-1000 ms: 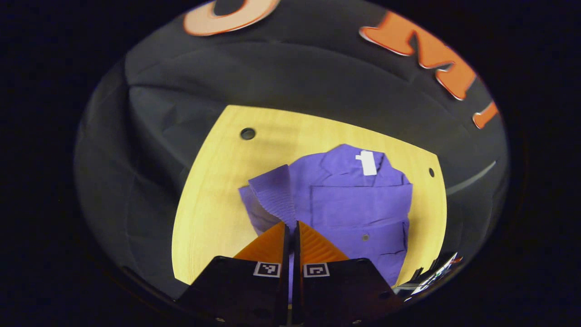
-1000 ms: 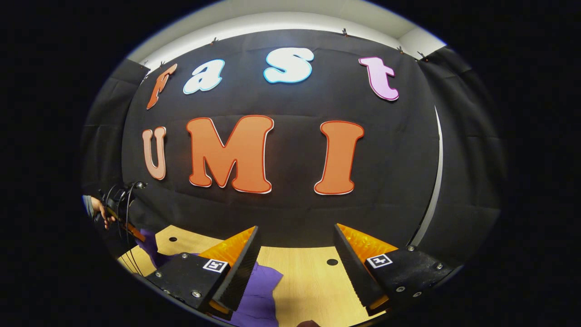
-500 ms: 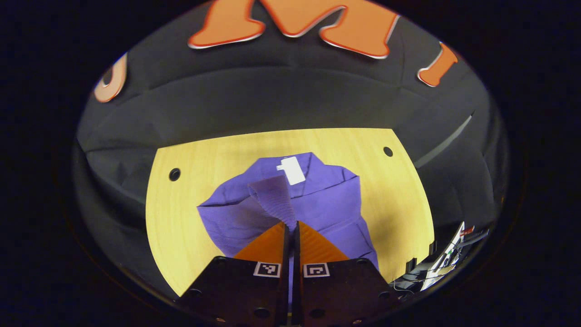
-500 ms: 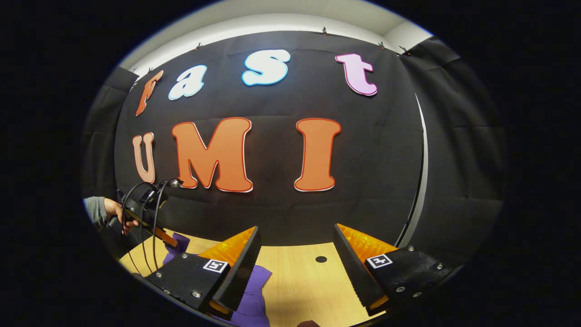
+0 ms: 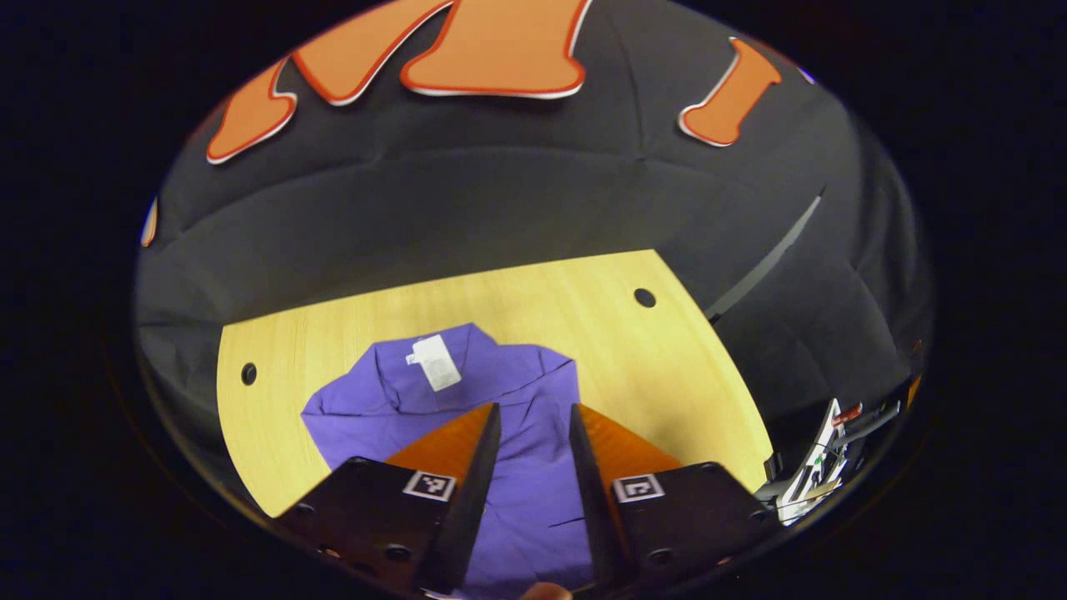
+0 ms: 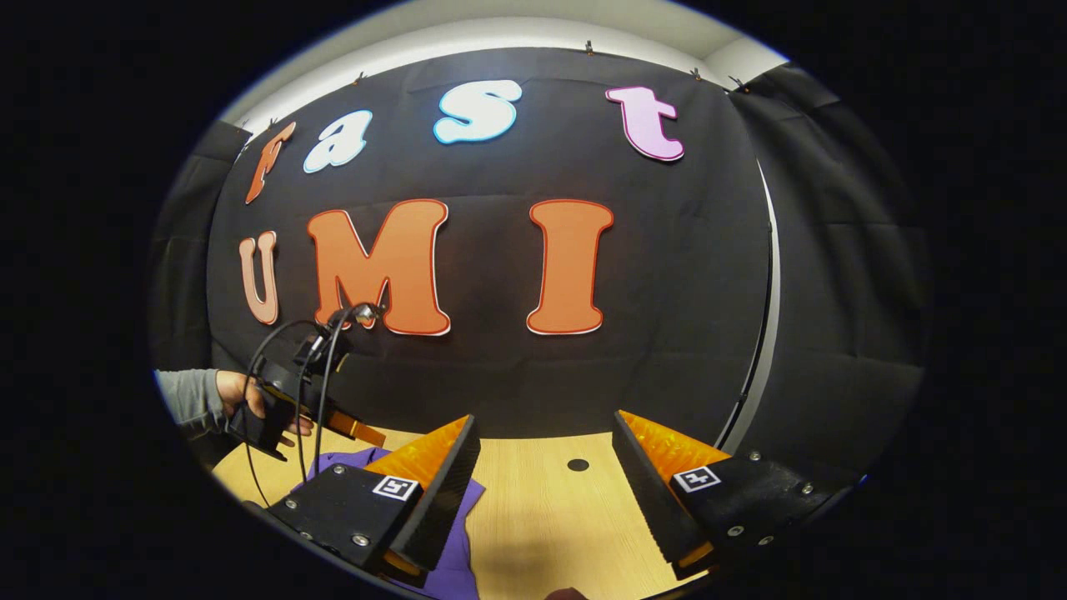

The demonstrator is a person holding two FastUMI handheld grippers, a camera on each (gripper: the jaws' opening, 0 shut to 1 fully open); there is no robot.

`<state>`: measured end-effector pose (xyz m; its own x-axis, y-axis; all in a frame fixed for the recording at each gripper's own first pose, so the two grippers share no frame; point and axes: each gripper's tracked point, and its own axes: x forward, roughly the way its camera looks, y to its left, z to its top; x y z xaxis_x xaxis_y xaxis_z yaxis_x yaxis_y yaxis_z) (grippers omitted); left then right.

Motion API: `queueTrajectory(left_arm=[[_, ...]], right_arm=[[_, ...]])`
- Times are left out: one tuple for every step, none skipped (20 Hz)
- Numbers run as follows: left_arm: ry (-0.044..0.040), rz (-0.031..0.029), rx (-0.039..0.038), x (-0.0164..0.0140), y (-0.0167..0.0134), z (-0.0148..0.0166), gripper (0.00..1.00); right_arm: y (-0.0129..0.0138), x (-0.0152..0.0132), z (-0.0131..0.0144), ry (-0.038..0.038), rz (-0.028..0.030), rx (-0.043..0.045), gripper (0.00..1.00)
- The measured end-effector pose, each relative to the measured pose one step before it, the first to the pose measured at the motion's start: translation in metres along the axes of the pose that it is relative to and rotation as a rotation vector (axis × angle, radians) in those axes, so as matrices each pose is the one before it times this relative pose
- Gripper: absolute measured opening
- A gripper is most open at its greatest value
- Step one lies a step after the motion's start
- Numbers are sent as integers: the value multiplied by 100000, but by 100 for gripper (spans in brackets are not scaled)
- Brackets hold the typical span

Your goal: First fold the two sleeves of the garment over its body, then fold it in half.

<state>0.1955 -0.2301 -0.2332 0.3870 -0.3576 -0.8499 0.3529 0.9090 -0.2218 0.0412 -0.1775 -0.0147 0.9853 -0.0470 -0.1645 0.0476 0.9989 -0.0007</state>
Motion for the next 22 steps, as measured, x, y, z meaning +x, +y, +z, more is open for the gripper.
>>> queueTrajectory(left_arm=[[-3605, 909, 1298, -722, 174, 519, 64], [-3812, 734, 633, -1197, 69, 595, 68], [-4165, 1910, 1001, -1180, 401, 673, 75], [-3854, 1526, 447, -1011, 328, 452, 77], [-4296, 1534, 333, -1148, 447, 641, 83], [-4218, 1519, 245, -1304, 344, 563, 87], [-5274, 1827, -255, -1175, 572, 787, 89], [-4937, 1973, -304, -1264, 755, 687, 89], [-5315, 2703, -247, -1188, 884, 891, 89], [-5439, 2916, -46, -1681, 1018, 936, 91], [-5328, 3259, 190, -1694, 1000, 1158, 93], [-5496, 2999, 1061, -1696, 827, 911, 93], [-5245, 2710, 1240, -1424, 1006, 929, 93], [-5636, 3105, 1132, -1204, 1019, 514, 92], [-4907, 2636, 381, -1169, 1149, 756, 92], [-3645, 2412, -175, -1503, 1273, 634, 92], [-3443, 1562, -880, -1154, 978, 700, 92], [-3257, 1723, -901, -1542, 1370, 403, 92], [-4395, 1775, -567, -1556, 1831, 966, 92], [-3109, 1961, 321, -1432, 1901, 522, 92], [-2934, 1313, 712, -1391, 1718, 570, 91], [-2685, 1221, 723, -1437, 1298, -29, 92]], right_arm=[[85, 154, -138, 389, 555, 244, 95], [8, 143, -202, 184, 423, 181, 95], [112, 183, -10, 182, 568, 29, 95], [320, 398, 72, 20, 773, -44, 95], [324, 354, 7, 110, 737, -202, 95], [435, 209, 18, -343, 1048, -296, 95], [450, 298, 298, -547, 787, -554, 95], [465, 331, 254, -867, 1050, -783, 95], [546, 239, 256, -1027, 683, -1036, 95], [598, 192, 210, -1050, 925, -1223, 95], [409, 205, 277, -1112, 414, -1190, 95], [413, 9, 335, -1025, 27, -1305, 95], [435, -103, 429, -1387, -384, -1224, 95], [397, -208, 423, -1345, -689, -1104, 95], [519, -320, 540, -1392, -577, -489, 95], [744, -481, 421, -989, -172, -163, 95], [849, -603, 418, -1001, 2, 119, 95], [735, -730, 284, -1135, -476, -122, 95], [647, -725, 205, -769, -1110, -266, 95], [530, -717, -32, -848, -1294, 256, 95], [790, -886, 72, -862, -626, 837, 95], [994, -860, 82, -1052, -48, 1114, 95]])
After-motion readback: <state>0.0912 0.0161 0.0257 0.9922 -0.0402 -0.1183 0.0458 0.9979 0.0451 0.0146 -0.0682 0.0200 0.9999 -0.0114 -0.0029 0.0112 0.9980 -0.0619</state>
